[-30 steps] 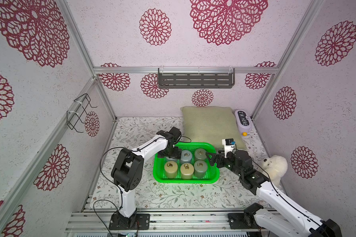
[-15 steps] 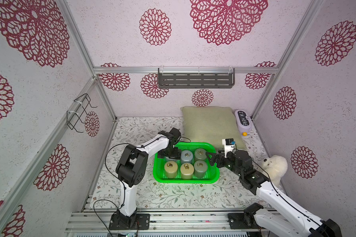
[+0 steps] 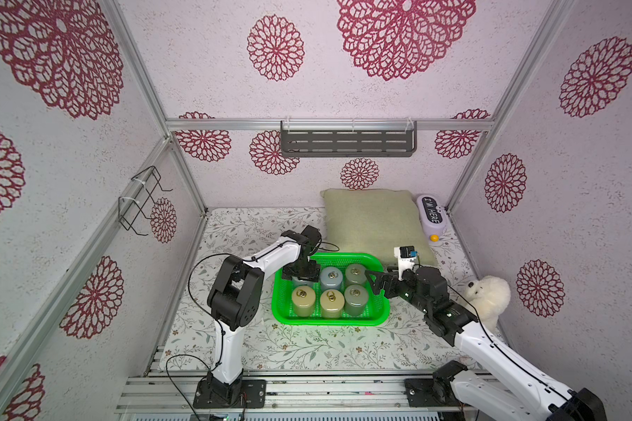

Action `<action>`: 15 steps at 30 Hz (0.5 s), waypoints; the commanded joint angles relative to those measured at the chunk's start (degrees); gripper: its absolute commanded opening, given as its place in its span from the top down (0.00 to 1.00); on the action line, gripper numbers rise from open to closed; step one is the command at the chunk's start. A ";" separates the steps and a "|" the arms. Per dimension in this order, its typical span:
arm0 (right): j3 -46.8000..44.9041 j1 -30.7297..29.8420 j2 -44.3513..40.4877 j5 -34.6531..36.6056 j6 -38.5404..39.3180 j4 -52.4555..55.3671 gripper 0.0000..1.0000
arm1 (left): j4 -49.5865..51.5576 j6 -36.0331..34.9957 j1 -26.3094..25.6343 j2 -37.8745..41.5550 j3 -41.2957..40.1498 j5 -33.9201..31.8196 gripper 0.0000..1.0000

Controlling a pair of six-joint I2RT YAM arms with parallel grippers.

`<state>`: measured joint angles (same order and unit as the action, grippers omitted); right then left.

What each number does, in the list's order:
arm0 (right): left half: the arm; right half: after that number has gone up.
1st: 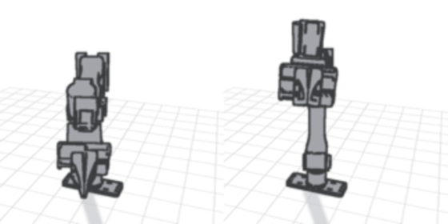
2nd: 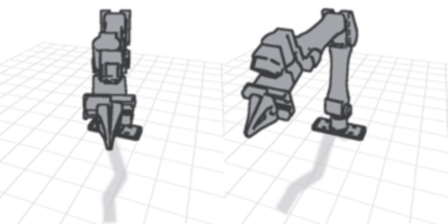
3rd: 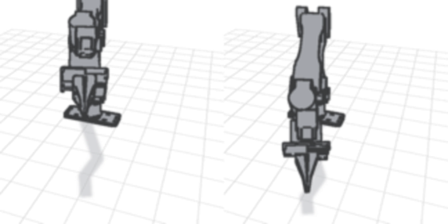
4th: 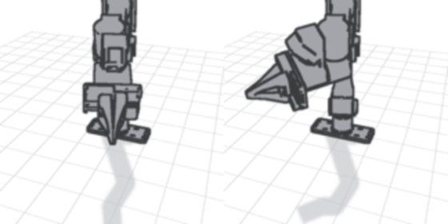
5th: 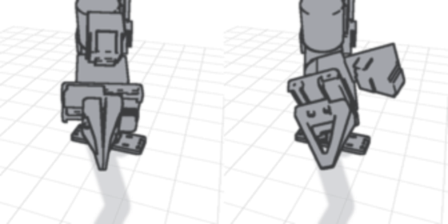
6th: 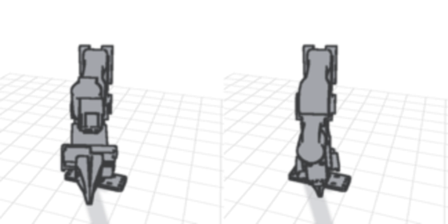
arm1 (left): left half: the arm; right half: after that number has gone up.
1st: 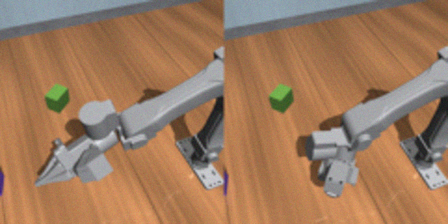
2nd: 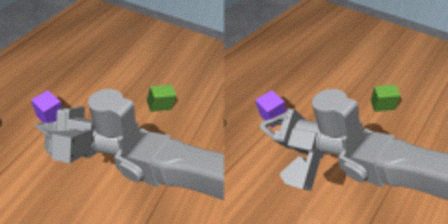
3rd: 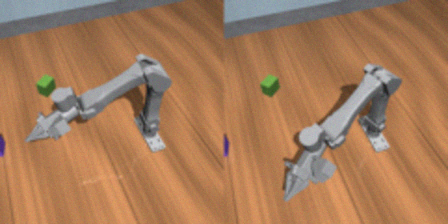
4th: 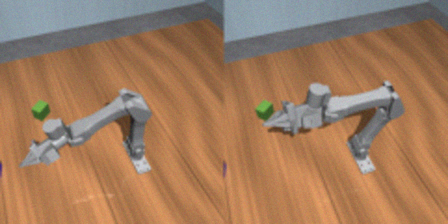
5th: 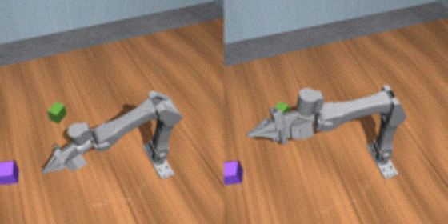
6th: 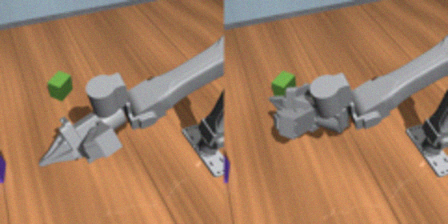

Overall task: Take the tea canister out of the basket
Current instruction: Pick up the tea canister from the basket.

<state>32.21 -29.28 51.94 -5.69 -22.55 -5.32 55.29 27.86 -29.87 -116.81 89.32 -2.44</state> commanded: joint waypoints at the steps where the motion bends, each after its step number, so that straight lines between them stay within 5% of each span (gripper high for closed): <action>1: -0.83 -0.11 -0.09 0.86 -0.70 -1.80 0.01 | 1.52 0.86 -0.19 4.75 1.55 -0.73 0.26; 15: -1.22 -0.17 0.66 -1.56 -0.83 -3.12 0.01 | 7.03 2.69 -0.24 18.66 3.40 -3.68 0.26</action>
<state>31.05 -29.28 52.34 -6.28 -22.57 -6.17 61.32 29.80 -29.95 -102.00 91.00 -4.12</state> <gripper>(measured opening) 0.992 0.861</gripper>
